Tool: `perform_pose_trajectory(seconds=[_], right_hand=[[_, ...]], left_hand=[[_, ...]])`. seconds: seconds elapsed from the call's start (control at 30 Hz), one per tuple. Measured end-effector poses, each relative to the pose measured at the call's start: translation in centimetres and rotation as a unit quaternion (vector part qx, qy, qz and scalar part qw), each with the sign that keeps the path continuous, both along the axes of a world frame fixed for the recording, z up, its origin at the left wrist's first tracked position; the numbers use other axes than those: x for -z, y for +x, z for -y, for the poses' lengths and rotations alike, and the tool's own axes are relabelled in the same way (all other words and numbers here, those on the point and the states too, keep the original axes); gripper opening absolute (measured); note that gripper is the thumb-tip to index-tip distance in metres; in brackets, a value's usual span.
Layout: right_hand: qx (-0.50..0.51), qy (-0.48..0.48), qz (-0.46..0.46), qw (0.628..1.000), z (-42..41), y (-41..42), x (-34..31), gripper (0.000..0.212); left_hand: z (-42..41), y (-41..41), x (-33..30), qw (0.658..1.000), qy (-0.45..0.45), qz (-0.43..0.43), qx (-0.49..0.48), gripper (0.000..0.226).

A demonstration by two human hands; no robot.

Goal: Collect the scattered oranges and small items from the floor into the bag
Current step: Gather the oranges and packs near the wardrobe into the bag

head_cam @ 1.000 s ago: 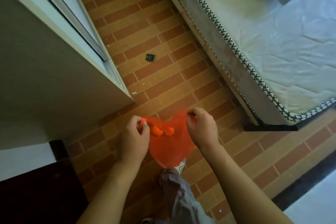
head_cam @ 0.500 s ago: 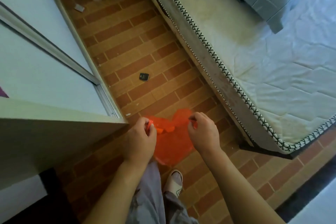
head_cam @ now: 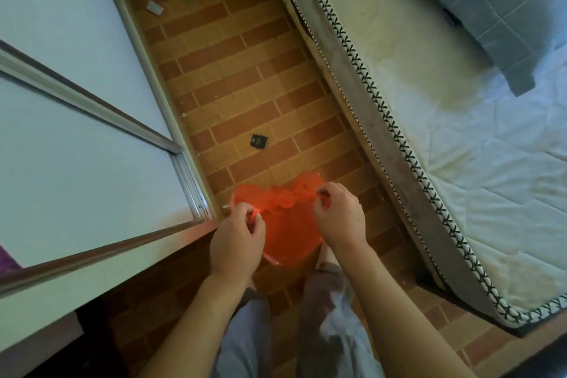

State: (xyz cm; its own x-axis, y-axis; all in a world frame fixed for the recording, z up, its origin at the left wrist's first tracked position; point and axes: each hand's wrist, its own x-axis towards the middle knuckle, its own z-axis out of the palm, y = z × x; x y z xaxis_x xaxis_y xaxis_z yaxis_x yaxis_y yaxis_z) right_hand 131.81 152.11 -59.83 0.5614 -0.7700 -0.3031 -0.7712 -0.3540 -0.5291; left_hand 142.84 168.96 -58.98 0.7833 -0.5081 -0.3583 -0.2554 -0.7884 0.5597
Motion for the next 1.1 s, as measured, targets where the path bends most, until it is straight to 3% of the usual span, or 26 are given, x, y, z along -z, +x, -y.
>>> perform_pose_trajectory(seconds=[0.53, 0.87, 1.1], right_hand=[[-0.254, 0.05, -0.05, 0.965, 13.8, 6.6, 4.9, 0.012], [-0.316, 0.04, -0.085, 0.944, 16.0, 8.7, 8.3, 0.016], [-0.319, 0.022, -0.072, 0.945, 16.3, 9.8, 8.3, 0.019]], left_hand=[[7.7, 1.3, 3.4, 0.967, 0.056, 0.015, -0.25, 0.01], [8.2, -0.1, 7.4, 0.948, 0.035, -0.058, -0.312, 0.02], [7.4, 1.0, 8.8, 0.948, 0.013, -0.045, -0.315, 0.019]])
